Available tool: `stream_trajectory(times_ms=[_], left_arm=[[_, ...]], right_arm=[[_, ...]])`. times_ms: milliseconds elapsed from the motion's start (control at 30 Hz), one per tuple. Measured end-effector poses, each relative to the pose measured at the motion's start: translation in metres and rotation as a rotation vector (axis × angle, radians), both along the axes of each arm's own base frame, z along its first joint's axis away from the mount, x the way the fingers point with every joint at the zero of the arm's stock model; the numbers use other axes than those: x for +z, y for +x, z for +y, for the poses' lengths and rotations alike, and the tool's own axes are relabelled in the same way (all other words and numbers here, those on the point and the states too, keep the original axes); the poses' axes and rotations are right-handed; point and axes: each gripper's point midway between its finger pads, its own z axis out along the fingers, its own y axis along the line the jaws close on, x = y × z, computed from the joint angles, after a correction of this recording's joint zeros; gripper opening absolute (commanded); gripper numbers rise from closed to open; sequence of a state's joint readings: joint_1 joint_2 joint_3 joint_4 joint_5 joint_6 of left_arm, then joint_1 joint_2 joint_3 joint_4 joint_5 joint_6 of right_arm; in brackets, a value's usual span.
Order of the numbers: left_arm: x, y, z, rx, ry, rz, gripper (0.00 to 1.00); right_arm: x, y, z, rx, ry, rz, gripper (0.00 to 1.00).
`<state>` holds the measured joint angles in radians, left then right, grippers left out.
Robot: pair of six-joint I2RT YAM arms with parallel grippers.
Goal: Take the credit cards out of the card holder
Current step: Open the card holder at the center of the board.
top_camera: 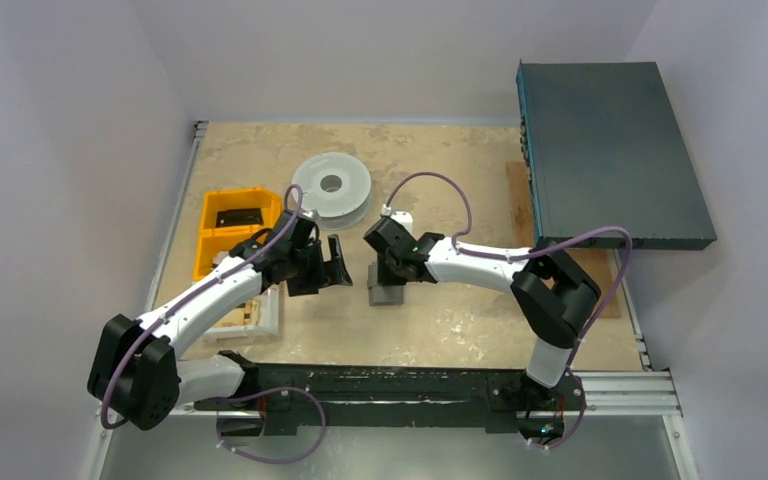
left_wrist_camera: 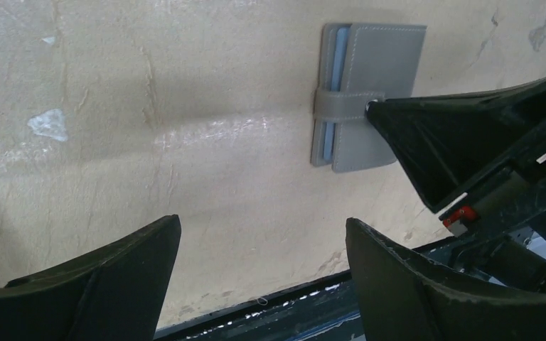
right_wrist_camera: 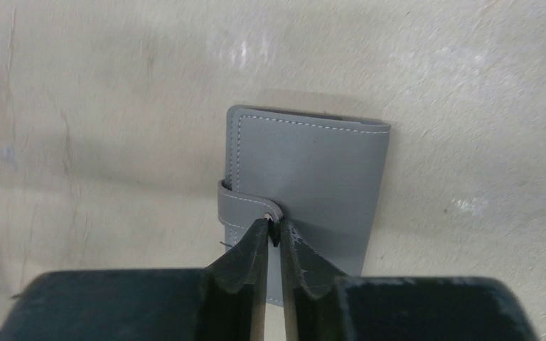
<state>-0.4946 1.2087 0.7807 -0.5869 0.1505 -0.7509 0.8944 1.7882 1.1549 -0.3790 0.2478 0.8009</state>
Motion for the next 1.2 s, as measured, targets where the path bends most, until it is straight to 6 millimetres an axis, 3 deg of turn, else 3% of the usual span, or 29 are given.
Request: stream_trajectory(times_ms=[100, 200, 233, 333, 433, 533, 667, 767, 967, 1200], left_arm=[[-0.002, 0.0, -0.006, -0.011, -0.004, 0.003, 0.75], [-0.005, -0.002, -0.013, -0.03, 0.001, 0.012, 0.68], [-0.006, -0.003, -0.016, -0.039, 0.006, 0.015, 0.65], [-0.007, -0.004, -0.029, -0.081, 0.027, 0.013, 0.6], [-0.003, -0.001, -0.045, -0.116, 0.044, -0.003, 0.59], [0.005, 0.008, -0.067, -0.149, 0.069, -0.03, 0.57], [0.013, 0.024, -0.097, -0.18, 0.106, -0.074, 0.49], [0.011, 0.033, -0.113, -0.19, 0.133, -0.087, 0.45], [-0.012, 0.041, -0.114, -0.19, 0.227, -0.055, 0.41], [-0.033, 0.033, -0.112, -0.208, 0.294, -0.016, 0.4]], right_arm=[[0.002, -0.014, 0.005, 0.017, 0.03, 0.029, 0.43], [0.015, -0.012, 0.003, 0.009, 0.057, 0.018, 0.52], [0.022, -0.011, 0.003, 0.008, 0.072, 0.008, 0.51], [0.044, -0.007, -0.002, 0.0, 0.098, -0.033, 0.35], [0.058, -0.004, -0.01, -0.017, 0.123, -0.064, 0.33], [0.048, -0.002, -0.033, -0.055, 0.106, -0.052, 0.33], [0.019, -0.008, -0.069, -0.105, 0.036, 0.001, 0.33], [0.011, -0.013, -0.075, -0.104, 0.02, 0.017, 0.33], [0.016, -0.017, -0.076, -0.093, 0.043, -0.003, 0.33], [0.015, -0.019, -0.076, -0.086, 0.05, -0.002, 0.33]])
